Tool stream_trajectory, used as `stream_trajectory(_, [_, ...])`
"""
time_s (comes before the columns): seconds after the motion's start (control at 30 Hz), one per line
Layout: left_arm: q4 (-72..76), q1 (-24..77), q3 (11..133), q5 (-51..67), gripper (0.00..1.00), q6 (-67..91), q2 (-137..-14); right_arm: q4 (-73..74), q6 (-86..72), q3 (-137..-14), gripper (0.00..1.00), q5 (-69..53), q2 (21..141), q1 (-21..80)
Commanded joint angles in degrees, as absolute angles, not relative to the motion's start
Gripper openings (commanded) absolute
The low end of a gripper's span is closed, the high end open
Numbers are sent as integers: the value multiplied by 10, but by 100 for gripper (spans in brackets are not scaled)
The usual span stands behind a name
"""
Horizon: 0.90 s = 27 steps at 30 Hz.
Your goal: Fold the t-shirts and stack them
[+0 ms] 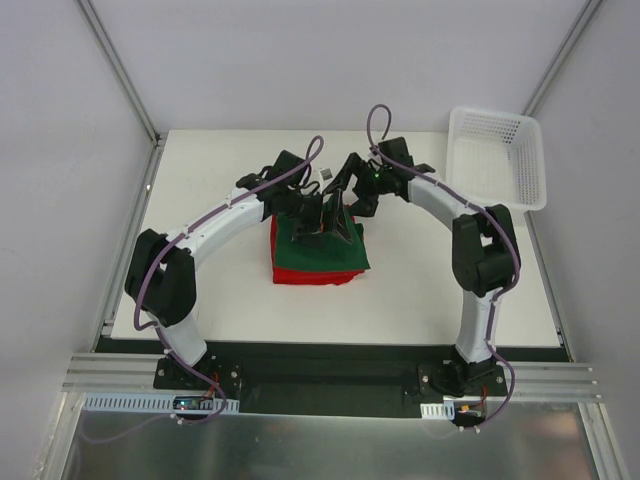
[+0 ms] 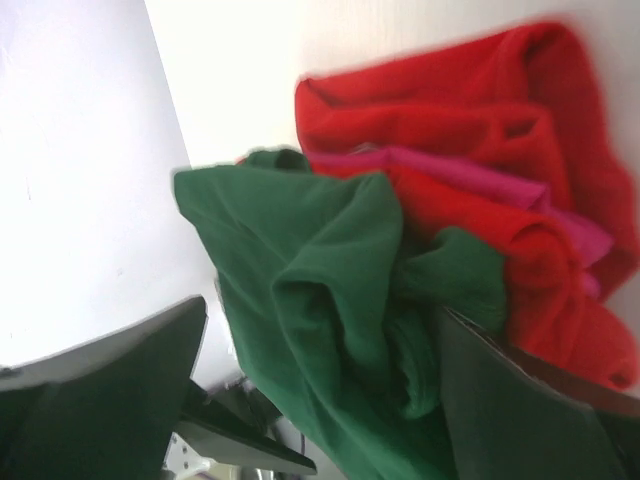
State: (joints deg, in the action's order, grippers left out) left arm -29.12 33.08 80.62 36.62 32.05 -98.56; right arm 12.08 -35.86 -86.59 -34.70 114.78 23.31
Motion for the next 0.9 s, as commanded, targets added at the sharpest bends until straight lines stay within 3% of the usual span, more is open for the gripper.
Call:
stream_trajectory(0.0, [-277, 337, 801, 375, 99, 323, -953, 242, -287, -932, 96, -312, 1084, 202])
stream_trajectory(0.23, [-269, 339, 805, 378, 99, 328, -954, 345, -245, -998, 96, -294, 1065, 181])
stream_trajectory(0.53, [-265, 340, 783, 366, 99, 336, -938, 223, -335, -1012, 96, -391, 1085, 186])
stream_trajectory(0.7, [-264, 332, 739, 301, 99, 365, -907, 122, -392, -1003, 96, -453, 1126, 203])
stream_trajectory(0.87, [-264, 298, 702, 287, 99, 348, -899, 118, -398, -1026, 96, -468, 1162, 219])
